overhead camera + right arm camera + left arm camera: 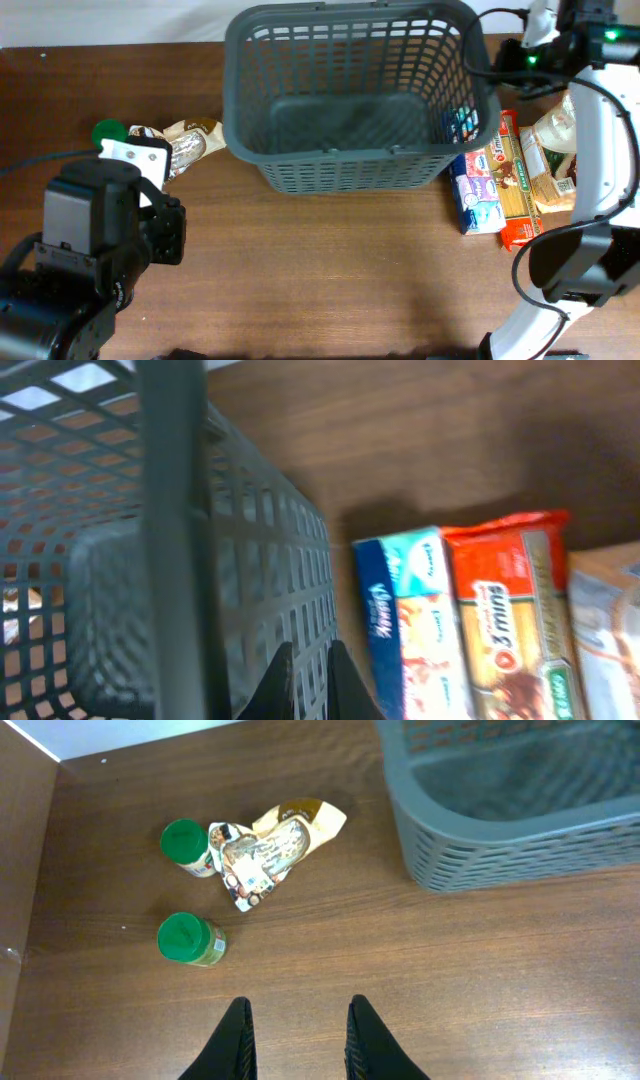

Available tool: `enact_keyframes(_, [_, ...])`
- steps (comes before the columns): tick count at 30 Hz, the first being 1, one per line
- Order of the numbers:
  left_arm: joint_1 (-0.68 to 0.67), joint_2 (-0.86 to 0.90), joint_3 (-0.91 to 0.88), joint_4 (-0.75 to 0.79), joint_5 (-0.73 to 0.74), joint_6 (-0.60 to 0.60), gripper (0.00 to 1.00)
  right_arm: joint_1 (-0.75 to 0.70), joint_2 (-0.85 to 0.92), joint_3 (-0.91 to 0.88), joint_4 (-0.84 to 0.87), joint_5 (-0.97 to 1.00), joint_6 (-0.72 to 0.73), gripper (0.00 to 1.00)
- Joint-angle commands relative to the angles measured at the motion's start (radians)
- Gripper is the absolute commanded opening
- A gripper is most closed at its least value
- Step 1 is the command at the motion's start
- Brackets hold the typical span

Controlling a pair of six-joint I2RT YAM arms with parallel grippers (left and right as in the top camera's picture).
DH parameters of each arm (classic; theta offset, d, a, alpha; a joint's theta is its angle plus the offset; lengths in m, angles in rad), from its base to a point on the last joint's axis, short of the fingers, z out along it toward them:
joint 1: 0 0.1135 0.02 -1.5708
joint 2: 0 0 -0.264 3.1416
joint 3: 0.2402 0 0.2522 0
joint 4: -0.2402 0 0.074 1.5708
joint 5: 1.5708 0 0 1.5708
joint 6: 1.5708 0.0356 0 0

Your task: Pack container

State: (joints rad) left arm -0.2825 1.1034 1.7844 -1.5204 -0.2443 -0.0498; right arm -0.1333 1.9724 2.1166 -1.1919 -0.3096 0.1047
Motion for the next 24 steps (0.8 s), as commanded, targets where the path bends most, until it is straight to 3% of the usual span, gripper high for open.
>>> enact_keyframes(1, [0.006,-0.003,0.003,-0.008,-0.015,-0.01,0.13,0.044,0.013,0.0,0.011,-0.038,0.005,0.04])
enact_keyframes(11, [0.006,-0.003,0.003,-0.018,-0.016,-0.01,0.14,0.079,0.007,0.0,-0.063,-0.006,0.005,0.04])
enact_keyframes(17, [0.006,-0.003,0.003,-0.007,-0.019,-0.01,0.42,0.017,-0.073,0.001,-0.195,0.175,0.003,0.04])
enact_keyframes(21, [0.006,-0.003,0.003,-0.006,-0.023,-0.01,0.63,-0.058,-0.133,0.001,-0.275,0.221,-0.077,0.04])
enact_keyframes(24, [0.006,-0.003,0.003,-0.006,-0.026,-0.01,0.69,-0.108,-0.159,0.0,-0.308,0.219,-0.09,0.04])
